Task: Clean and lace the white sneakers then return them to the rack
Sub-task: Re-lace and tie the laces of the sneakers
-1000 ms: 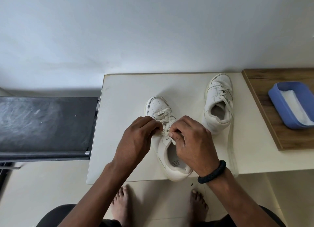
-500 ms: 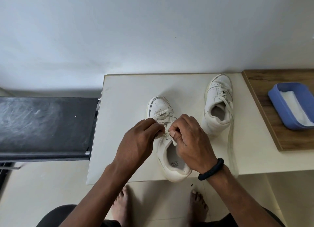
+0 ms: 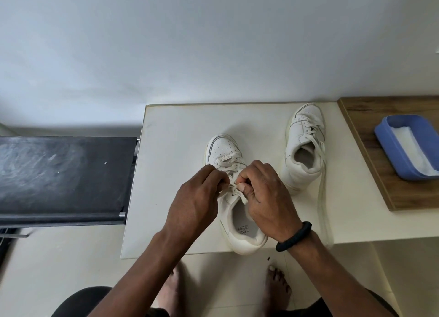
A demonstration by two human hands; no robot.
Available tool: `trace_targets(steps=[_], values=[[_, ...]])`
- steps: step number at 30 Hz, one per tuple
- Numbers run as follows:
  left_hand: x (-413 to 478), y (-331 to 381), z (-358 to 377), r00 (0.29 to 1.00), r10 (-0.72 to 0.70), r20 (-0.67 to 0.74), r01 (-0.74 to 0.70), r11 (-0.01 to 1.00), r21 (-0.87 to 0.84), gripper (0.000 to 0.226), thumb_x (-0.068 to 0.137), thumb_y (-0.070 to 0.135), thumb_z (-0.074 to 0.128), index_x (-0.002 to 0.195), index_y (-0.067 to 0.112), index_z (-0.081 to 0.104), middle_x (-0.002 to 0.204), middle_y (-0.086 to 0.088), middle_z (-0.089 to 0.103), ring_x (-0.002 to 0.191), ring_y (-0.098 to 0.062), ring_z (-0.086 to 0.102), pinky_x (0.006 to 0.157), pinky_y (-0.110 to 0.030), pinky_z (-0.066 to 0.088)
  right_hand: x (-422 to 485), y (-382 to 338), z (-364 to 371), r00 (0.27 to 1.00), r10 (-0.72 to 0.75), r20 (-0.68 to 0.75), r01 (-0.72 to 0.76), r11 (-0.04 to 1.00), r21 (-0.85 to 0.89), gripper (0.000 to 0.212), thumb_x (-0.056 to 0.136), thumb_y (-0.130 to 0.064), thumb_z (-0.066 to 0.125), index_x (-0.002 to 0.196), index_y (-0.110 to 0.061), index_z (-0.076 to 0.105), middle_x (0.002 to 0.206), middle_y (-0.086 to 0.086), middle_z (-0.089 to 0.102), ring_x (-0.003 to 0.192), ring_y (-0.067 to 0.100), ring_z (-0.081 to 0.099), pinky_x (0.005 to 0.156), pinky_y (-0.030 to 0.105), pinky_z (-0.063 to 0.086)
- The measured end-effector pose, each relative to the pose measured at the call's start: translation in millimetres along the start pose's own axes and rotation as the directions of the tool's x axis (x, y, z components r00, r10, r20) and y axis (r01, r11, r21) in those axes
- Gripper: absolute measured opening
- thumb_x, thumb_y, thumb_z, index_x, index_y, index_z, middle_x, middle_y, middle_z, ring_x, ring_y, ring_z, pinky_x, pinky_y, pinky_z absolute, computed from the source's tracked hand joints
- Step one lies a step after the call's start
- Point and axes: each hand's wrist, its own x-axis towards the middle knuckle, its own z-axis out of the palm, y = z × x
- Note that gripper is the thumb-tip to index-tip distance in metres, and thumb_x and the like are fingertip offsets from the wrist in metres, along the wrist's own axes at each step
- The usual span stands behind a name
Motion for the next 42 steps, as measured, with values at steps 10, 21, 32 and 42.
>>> trace_targets(steps=[10, 21, 32, 42], values=[[-3.9, 0.2, 14.4, 0.967, -0.247, 0.062, 0.255, 0.936, -0.241, 0.016, 0.092, 0.0, 0.054, 0.09, 0.012, 0.064, 0.083, 0.01, 0.06, 0.078, -0.003, 0.055, 0.068, -0.009, 0.04, -1.7, 0.9, 5.9, 1.0, -0.001, -0.031, 0.001, 1.0, 0.009, 0.005, 0.087, -0.019, 0.05, 0.084, -0.019, 0.054, 0.09, -0.008, 0.054, 0.085, 0.015, 0.048, 0.064, 0.035, 0.049], [-4.8, 8.9, 16.8, 0.874, -0.463, 0.151, 0.486, 0.808, -0.333, 0.017, 0.097, 0.006, 0.057, 0.089, 0.019, 0.065, 0.086, 0.007, 0.068, 0.08, -0.002, 0.058, 0.069, -0.014, 0.042, -0.2, 4.2, 8.3, 0.999, -0.018, -0.033, 0.019, 0.999, 0.03, 0.009, 0.088, -0.021, 0.048, 0.085, -0.018, 0.056, 0.089, -0.009, 0.055, 0.085, 0.015, 0.048, 0.068, 0.035, 0.048], [-2.6, 17.3, 14.3, 0.837, -0.533, 0.122, 0.531, 0.741, -0.411, 0.018, 0.097, 0.024, 0.063, 0.08, 0.019, 0.067, 0.072, 0.009, 0.068, 0.068, -0.002, 0.059, 0.06, -0.012, 0.041, -2.5, -0.5, 10.3, 0.999, 0.021, -0.042, -0.02, 0.999, 0.035, 0.01, 0.088, -0.027, 0.049, 0.084, -0.02, 0.055, 0.089, -0.011, 0.055, 0.086, 0.014, 0.048, 0.067, 0.038, 0.049], [-6.1, 17.6, 8.4, 0.71, -0.665, 0.231, 0.657, 0.508, -0.557, 0.011, 0.091, 0.027, 0.072, 0.082, 0.022, 0.074, 0.075, 0.004, 0.074, 0.067, -0.014, 0.063, 0.06, -0.039, 0.053, -3.0, -2.1, 12.5, 0.996, 0.058, -0.066, -0.055, 0.998, 0.043, 0.005, 0.087, -0.017, 0.056, 0.084, -0.02, 0.056, 0.09, -0.009, 0.056, 0.086, 0.016, 0.049, 0.068, 0.035, 0.047]])
